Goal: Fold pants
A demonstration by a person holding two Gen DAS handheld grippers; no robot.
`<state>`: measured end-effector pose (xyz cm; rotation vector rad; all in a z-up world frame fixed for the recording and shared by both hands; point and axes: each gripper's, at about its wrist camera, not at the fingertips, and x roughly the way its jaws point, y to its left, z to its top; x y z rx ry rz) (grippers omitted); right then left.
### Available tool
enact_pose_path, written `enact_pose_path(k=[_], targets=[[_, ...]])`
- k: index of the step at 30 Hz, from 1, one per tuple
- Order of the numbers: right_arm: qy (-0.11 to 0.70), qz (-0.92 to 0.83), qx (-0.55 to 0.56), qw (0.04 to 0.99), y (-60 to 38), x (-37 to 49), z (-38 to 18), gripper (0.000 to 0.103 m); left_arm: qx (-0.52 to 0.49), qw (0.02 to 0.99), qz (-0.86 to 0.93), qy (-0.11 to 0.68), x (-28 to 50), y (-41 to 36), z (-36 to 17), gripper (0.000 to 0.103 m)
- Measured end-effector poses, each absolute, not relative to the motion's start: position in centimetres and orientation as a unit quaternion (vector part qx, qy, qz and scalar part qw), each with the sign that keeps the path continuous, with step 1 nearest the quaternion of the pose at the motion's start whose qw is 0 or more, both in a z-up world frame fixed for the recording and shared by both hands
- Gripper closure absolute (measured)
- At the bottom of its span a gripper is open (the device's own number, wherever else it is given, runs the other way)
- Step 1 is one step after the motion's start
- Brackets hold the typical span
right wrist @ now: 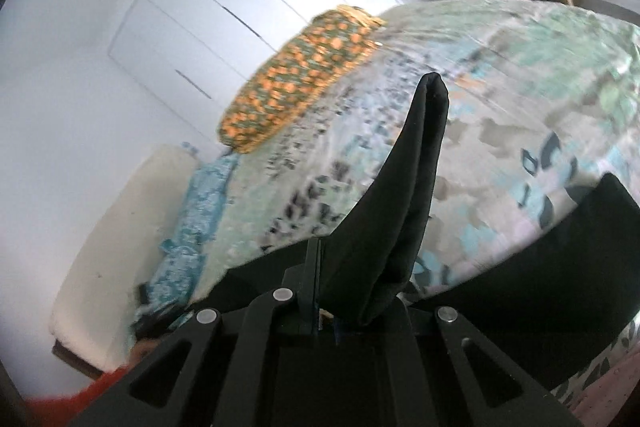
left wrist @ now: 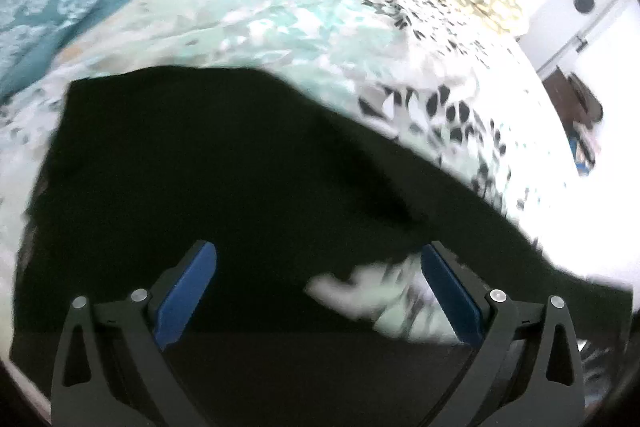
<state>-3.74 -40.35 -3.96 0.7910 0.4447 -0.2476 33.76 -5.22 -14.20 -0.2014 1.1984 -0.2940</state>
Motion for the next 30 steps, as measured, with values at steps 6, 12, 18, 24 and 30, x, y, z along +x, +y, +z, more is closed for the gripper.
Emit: enact_pose_path(k=[6, 12, 18, 24, 30], targets=[[0.201, -0.084, 0.388, 0.896, -40.2, -6.8, -1.9, 0.098, -0.182, 0.767, -0.096, 0.608, 38.1, -6.5, -18.1, 0.001], [0.204, -0.054, 0.404, 0.890, -40.5, -8.4, -1.9, 0.098, -0.226, 0.768, -0.065, 0.595, 39.7, -6.0, -18.8, 0.001], [0.214, -0.055, 0.405, 0.887, -41.3, -9.7, -2.5, 0.098, -0.223, 0.762, -0.066, 0.604, 40.9, -5.7, -19.1, 0.095], [0.209, -0.088, 0.421, 0.878, -44.4, -8.7, -3.7, 0.098, -0.332, 0.762, -0.082, 0.549, 38.9, -3.3, -15.7, 0.100], [0.195, -0.080, 0.397, 0.893, -47.5, -6.8, -0.4, 0.098, -0.315, 0.837, -0.150, 0.422, 29.9, 3.0, -3.6, 0.099]])
